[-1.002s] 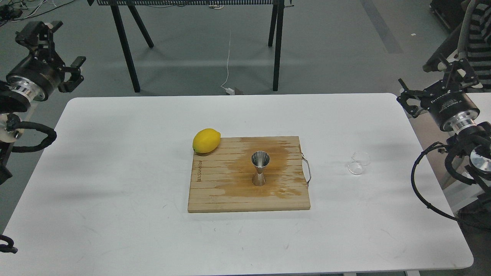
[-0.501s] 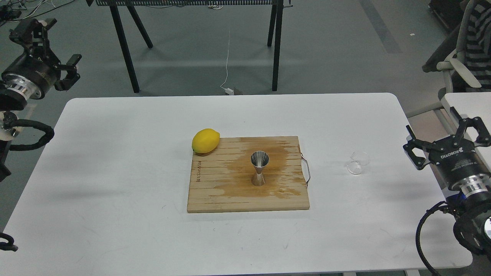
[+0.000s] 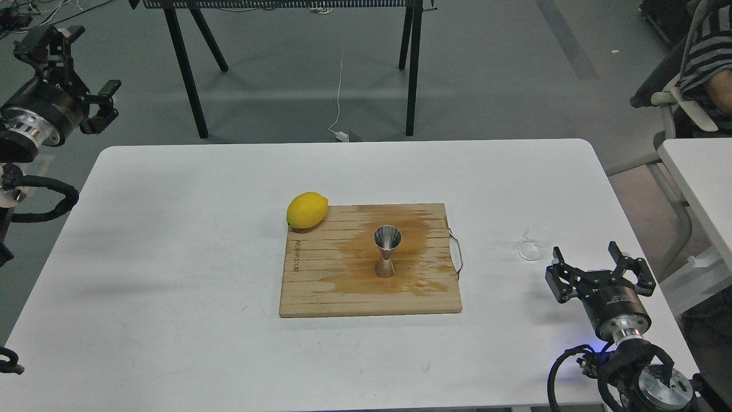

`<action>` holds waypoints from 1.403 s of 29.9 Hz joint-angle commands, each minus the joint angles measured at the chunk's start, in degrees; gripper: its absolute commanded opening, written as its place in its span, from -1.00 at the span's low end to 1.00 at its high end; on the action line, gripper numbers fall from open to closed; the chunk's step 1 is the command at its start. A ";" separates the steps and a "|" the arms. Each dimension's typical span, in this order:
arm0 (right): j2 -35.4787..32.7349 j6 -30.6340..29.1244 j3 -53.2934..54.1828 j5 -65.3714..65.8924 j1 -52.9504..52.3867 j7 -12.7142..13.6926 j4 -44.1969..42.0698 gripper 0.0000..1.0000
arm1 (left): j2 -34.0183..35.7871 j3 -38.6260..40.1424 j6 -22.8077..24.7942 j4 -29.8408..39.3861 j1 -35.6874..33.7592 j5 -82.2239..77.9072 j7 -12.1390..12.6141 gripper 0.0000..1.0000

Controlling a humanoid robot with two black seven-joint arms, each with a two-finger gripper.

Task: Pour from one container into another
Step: 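Reach the right gripper to the clear glass cup and grasp it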

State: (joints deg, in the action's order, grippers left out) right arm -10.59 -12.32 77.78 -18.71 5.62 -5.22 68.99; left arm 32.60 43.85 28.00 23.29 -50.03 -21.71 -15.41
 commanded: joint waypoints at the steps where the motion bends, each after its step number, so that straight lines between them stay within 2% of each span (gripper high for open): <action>1: 1.79 5.10 0.00 -0.01 -1.49 -0.23 -0.08 0.99 | 0.18 0.00 0.00 0.09 0.02 0.00 0.03 0.99; 9: 4.17 13.98 -0.09 0.08 -5.62 -0.50 -0.87 0.99 | 0.09 0.00 0.00 0.18 0.19 0.09 0.03 0.99; 18: 5.13 18.65 -2.28 0.17 -11.06 -0.32 -6.05 0.99 | 0.18 0.00 0.00 0.26 0.02 0.00 0.03 0.99; 29: 6.19 19.09 -5.27 0.26 -15.55 -0.06 -12.47 0.96 | 0.18 0.00 0.00 0.35 -0.24 0.00 0.03 0.99; 34: 6.28 18.83 -5.88 0.52 -16.78 0.12 -13.53 0.88 | 0.27 0.00 0.00 0.35 -0.33 0.00 0.03 0.99; 37: 6.28 19.00 -6.50 0.61 -17.05 -0.32 -14.32 0.67 | 0.44 0.00 0.00 0.35 -0.33 0.00 0.03 0.99; 39: 6.28 19.09 -7.03 0.78 -18.36 -0.58 -15.72 0.38 | 0.53 0.00 0.00 0.35 -0.33 0.00 -0.06 0.99; 42: 6.28 18.92 -8.87 0.87 -19.33 -0.67 -17.48 0.22 | 0.71 0.00 0.00 0.35 -0.33 0.00 -0.15 0.99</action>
State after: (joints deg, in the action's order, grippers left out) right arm -4.30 6.72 70.44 -17.96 -12.80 -5.78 53.00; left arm 33.15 43.86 28.00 23.65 -50.35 -21.71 -15.38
